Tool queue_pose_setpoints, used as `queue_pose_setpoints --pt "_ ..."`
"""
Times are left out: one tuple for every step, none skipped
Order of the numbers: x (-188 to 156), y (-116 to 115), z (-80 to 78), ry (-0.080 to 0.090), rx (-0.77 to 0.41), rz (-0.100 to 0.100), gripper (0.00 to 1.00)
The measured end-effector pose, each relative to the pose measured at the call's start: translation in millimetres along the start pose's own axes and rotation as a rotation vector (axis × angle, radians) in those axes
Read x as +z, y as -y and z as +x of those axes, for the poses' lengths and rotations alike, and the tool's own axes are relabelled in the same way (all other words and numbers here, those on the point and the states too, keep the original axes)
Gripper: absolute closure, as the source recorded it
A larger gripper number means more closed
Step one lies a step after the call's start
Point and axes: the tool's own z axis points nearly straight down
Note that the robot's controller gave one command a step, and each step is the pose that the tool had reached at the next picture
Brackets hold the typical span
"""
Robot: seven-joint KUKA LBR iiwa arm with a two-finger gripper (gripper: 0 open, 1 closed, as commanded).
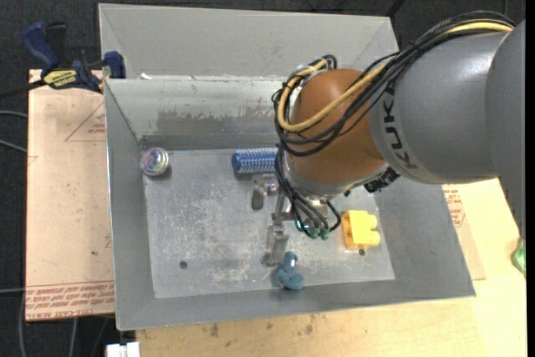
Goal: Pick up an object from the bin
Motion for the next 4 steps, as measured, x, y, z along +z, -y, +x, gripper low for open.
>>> queue_pose_setpoints --pt "32 29 -64.2 0.011 0.020 0.001 0.00" --pt "5 24 -139.8 0.019 0.093 -0.002 0.00" --pt "87 43 -140.6 -0.003 0.097 0.001 0.00" --pt "83 42 -142.9 0.008 0.098 -0.001 1.00"
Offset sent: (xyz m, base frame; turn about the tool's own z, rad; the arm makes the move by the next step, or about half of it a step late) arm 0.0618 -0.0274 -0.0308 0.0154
